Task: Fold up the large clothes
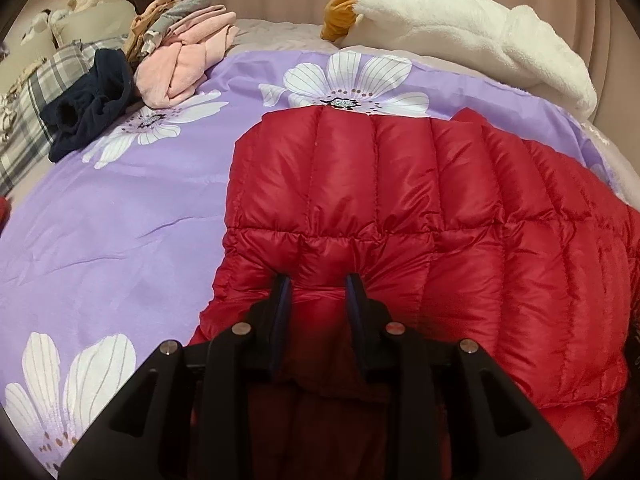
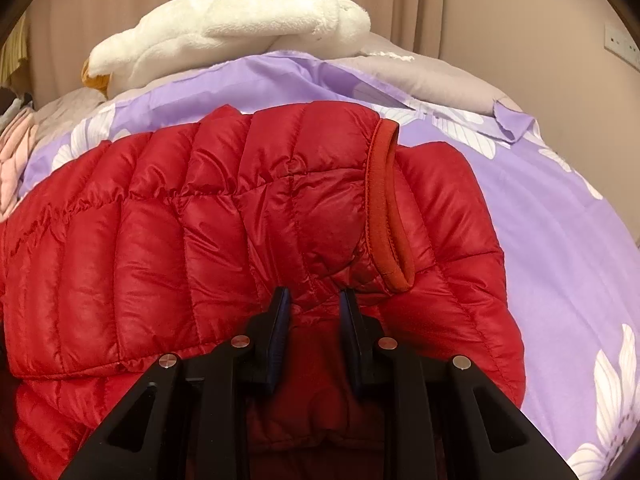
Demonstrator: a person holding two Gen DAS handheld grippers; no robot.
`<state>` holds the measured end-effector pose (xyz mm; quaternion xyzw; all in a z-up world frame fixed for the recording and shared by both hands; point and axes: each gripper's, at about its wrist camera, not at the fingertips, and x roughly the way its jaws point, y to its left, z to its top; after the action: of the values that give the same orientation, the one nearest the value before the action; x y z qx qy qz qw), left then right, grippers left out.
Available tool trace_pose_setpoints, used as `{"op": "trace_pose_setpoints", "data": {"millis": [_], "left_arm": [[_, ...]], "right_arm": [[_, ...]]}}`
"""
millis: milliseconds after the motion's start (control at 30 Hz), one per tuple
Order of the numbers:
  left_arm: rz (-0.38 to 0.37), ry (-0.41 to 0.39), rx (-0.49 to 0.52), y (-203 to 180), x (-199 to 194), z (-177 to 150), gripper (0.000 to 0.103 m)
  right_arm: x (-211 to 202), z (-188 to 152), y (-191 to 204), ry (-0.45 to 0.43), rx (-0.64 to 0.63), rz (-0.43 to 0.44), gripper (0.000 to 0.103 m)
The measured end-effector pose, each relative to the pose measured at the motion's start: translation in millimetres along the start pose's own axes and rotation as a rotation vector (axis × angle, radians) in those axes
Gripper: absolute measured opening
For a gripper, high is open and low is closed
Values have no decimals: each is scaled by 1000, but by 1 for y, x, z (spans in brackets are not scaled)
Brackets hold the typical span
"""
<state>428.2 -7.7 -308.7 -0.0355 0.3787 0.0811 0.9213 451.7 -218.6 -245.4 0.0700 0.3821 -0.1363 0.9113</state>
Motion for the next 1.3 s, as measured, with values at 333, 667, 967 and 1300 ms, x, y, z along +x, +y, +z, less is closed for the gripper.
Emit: {"op": "trace_pose_setpoints", "data": {"millis": [333,667,967,1300], "left_arm": [[27,0,15,-2,1,-1,33],[-215,95,-159,76,-78,2,56],[-311,161,-328,163,-147,-70,71],[-622,317,-489,150,-174,-178,72]], "right_arm": [[-1,0,12,-2,-56,-73,25],[-77,9,-66,60,146,194,26],[-167,-70,-151,60,281,215,53],[-180,-174,-177,197,559,406,66]]}}
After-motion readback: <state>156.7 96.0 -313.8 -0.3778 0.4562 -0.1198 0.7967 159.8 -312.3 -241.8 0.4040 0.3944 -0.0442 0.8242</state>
